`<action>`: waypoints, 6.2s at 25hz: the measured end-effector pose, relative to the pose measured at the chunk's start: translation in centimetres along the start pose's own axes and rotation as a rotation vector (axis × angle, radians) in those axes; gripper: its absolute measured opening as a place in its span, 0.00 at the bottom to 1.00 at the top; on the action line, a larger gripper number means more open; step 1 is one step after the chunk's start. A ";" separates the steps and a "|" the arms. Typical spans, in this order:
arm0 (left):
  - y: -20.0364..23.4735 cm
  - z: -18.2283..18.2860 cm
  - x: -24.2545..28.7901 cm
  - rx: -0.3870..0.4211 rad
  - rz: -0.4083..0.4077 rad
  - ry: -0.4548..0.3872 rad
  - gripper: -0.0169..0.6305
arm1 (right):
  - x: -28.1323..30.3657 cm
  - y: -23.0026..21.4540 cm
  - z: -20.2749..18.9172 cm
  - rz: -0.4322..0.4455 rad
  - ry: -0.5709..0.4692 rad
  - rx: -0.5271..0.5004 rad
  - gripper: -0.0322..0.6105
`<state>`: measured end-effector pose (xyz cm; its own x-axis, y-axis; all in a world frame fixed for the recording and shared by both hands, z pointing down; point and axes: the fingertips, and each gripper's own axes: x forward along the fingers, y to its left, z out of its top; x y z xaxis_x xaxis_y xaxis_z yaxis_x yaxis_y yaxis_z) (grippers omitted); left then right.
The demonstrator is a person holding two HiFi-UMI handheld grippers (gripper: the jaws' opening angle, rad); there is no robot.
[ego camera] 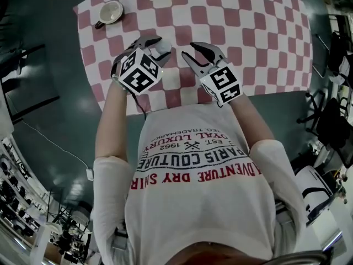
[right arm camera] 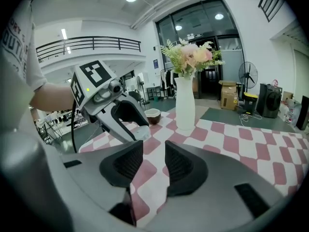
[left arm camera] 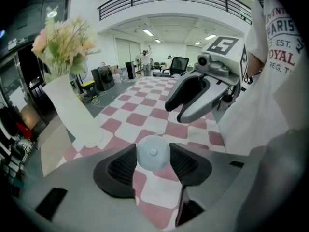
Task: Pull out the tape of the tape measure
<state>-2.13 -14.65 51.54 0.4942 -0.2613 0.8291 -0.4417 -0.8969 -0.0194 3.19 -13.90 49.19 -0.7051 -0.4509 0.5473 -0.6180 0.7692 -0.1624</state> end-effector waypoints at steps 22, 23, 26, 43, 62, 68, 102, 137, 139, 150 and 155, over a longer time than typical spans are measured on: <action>-4.4 5.1 -2.2 0.335 -0.063 0.036 0.38 | -2.4 1.8 1.5 0.072 0.032 -0.236 0.22; -4.6 5.1 -2.2 0.352 -0.067 0.044 0.38 | -2.4 2.0 1.3 0.080 0.037 -0.252 0.20; -5.0 5.1 -2.2 0.394 -0.082 0.062 0.38 | -2.5 2.7 0.7 0.106 0.056 -0.295 0.15; -4.1 5.5 -1.4 0.268 -0.035 0.002 0.38 | -2.4 0.7 0.5 0.071 0.105 -0.247 0.10; -0.3 5.3 -3.9 -0.044 0.197 -0.124 0.38 | -3.3 -5.3 1.4 -0.194 0.119 -0.074 0.10; 0.9 4.9 -5.5 -0.109 0.254 -0.162 0.38 | -4.3 -5.9 2.4 -0.230 0.061 -0.038 0.10; 2.3 -0.4 -7.4 -0.283 0.315 -0.205 0.38 | -7.9 -11.2 -0.8 -0.378 0.079 0.103 0.10; 5.2 -5.3 -9.6 -0.444 0.447 -0.187 0.38 | -11.4 -16.6 -2.5 -0.527 0.090 0.210 0.10; 5.4 -5.8 -9.7 -0.459 0.462 -0.179 0.38 | -11.8 -17.3 -2.9 -0.565 0.106 0.202 0.10; 5.2 -6.4 -9.5 -0.470 0.445 -0.163 0.38 | -12.9 -18.5 -4.0 -0.584 0.096 0.257 0.10; 4.9 -6.0 -8.6 -0.457 0.421 -0.147 0.38 | -12.1 -17.9 -4.6 -0.561 0.114 0.261 0.10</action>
<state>-13.04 -14.65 47.60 0.2921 -0.6336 0.7164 -0.8792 -0.4726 -0.0596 24.40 -20.15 49.26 -0.2166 -0.6918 0.6889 -0.9578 0.2872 -0.0128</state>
